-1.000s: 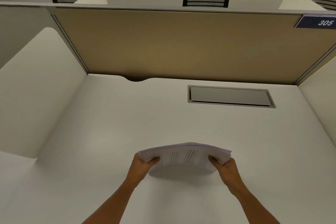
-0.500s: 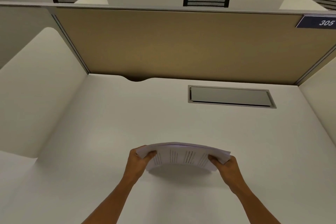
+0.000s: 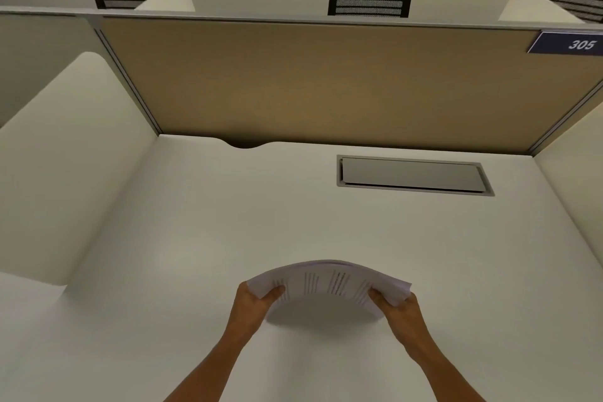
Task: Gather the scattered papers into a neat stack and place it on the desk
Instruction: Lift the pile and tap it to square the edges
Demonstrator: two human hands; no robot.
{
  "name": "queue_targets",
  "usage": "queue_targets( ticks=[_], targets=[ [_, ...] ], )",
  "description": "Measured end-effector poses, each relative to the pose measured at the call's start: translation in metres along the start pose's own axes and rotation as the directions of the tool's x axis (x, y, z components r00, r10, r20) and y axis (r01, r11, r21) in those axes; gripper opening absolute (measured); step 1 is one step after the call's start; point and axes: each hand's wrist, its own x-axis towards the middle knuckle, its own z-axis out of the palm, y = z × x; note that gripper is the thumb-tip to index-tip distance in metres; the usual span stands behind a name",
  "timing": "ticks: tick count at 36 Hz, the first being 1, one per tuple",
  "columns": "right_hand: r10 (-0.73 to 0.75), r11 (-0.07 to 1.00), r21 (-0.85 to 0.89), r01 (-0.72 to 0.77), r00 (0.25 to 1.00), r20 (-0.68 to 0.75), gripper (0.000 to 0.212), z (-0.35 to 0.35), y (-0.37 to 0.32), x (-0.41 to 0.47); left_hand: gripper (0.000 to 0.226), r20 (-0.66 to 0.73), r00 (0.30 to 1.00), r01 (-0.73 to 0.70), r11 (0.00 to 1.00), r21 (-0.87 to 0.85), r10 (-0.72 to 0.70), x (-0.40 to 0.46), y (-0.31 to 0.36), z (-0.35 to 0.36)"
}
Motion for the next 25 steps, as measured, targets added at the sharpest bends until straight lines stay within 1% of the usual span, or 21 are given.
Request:
queue_targets(
  ticks=[3,7,12,16,20,22,25],
  targets=[
    [-0.001,1.000,-0.005,0.001,1.000,0.007,0.030,0.002,0.000,-0.002,0.031,0.004,1.000,0.006,1.000,0.011,-0.006,-0.002,-0.006,0.000],
    [-0.013,1.000,0.023,0.013,1.000,-0.006,0.027,0.001,-0.005,-0.002,0.030,-0.046,0.999,0.013,1.000,-0.003,-0.013,-0.001,-0.001,0.000],
    [-0.001,1.000,0.022,0.001,1.000,0.005,0.030,0.000,0.000,0.000,0.031,-0.020,0.999,0.028,1.000,0.014,-0.027,0.000,-0.002,-0.001],
    [-0.047,0.999,0.016,0.047,0.999,0.010,0.028,-0.005,0.000,0.004,0.026,-0.039,0.999,0.007,0.999,-0.035,-0.008,0.004,-0.002,-0.007],
    [-0.085,0.996,0.000,0.085,0.996,-0.026,0.030,-0.010,0.005,0.009,0.027,-0.041,0.999,-0.020,0.999,-0.045,0.018,0.003,0.005,-0.008],
    [-0.090,0.996,-0.019,0.090,0.996,-0.018,0.026,-0.008,0.007,0.009,0.029,-0.029,0.999,-0.018,0.999,-0.034,0.017,0.002,0.007,-0.006],
    [-0.076,0.996,-0.041,0.075,0.997,-0.023,0.021,-0.004,0.011,0.010,0.029,-0.026,0.999,0.031,0.999,-0.035,-0.032,0.001,0.007,-0.002]
  ],
)
